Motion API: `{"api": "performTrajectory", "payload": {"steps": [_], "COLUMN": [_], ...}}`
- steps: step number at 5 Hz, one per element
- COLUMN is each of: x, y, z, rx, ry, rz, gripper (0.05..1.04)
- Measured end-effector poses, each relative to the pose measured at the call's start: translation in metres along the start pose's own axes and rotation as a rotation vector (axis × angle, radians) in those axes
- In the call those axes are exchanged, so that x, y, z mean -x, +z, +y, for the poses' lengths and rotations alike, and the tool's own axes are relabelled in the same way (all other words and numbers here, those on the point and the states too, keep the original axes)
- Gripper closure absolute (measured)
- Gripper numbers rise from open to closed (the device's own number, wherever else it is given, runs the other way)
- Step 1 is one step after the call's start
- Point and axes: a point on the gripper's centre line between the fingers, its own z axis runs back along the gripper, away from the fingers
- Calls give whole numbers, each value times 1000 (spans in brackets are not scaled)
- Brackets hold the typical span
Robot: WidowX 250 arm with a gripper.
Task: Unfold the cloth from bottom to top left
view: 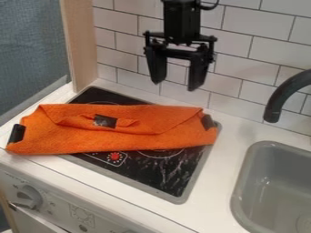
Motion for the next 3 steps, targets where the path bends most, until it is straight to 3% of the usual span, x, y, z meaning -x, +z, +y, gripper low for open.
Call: {"api": "performTrajectory", "payload": {"steps": [1, 2, 3], "x": [7, 8, 10], "y": [-13, -14, -38], "z": [25, 49, 66], "rx": [11, -4, 1], "ry": [-145, -197, -252], "rz": [-25, -60, -12], "gripper": [85, 85, 85]}}
